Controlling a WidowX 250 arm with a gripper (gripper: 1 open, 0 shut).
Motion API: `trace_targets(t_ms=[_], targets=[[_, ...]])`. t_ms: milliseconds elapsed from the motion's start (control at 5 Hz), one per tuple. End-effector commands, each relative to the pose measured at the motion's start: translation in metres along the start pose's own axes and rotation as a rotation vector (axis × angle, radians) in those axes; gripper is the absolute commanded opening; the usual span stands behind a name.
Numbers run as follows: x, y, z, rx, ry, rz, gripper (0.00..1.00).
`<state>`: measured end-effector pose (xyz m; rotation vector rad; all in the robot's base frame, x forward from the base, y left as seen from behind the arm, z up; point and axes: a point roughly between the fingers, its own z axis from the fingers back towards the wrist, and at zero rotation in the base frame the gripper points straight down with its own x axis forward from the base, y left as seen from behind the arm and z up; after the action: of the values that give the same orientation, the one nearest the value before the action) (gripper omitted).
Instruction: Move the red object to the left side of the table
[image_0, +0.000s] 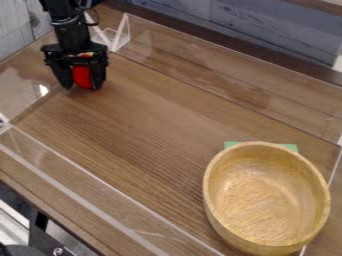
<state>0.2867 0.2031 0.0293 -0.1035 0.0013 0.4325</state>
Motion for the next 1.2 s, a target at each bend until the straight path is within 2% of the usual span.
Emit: trace_targets(t_ms=[0, 200, 400, 600, 1000], targets=[[0.010, -0.005, 0.019, 0.013, -0.052, -0.024, 1.00], [0.011, -0.012, 0.019, 0.014, -0.045, -0.045, 1.00], [0.009, -0.004, 0.038, -0.017, -0.045, 0.015, 1.00], [0.006, 0.005, 0.053, -0.035, -0.043, 0.075, 1.00], [-0.002, 0.001, 0.059, -0.061, -0.040, 0.081, 1.00]])
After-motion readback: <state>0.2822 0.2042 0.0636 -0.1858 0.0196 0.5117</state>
